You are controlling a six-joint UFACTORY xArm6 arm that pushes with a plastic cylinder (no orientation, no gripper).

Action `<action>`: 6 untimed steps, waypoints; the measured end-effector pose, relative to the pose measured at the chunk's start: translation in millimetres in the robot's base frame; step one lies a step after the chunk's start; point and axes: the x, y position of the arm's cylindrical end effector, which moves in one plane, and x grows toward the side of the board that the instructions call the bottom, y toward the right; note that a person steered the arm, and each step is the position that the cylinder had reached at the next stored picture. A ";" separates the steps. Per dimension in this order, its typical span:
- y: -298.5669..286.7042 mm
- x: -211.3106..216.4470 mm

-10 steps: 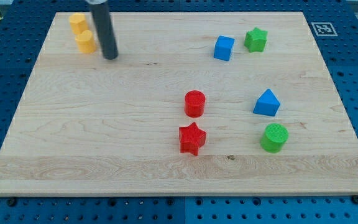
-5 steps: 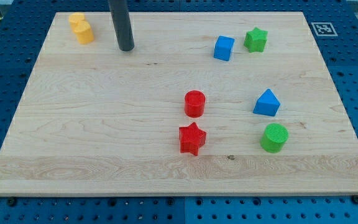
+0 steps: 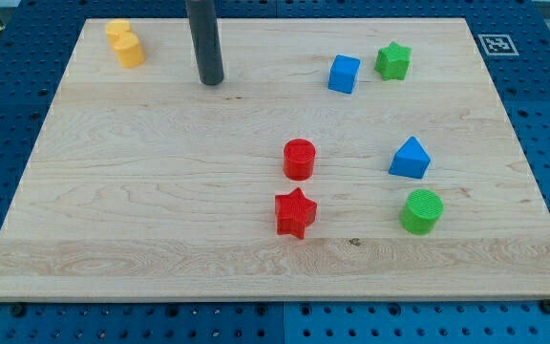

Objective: Place the arm at the center of the board

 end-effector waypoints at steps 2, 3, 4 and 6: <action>1.5 1.7; 4.2 4.0; 7.8 6.9; 60.1 54.1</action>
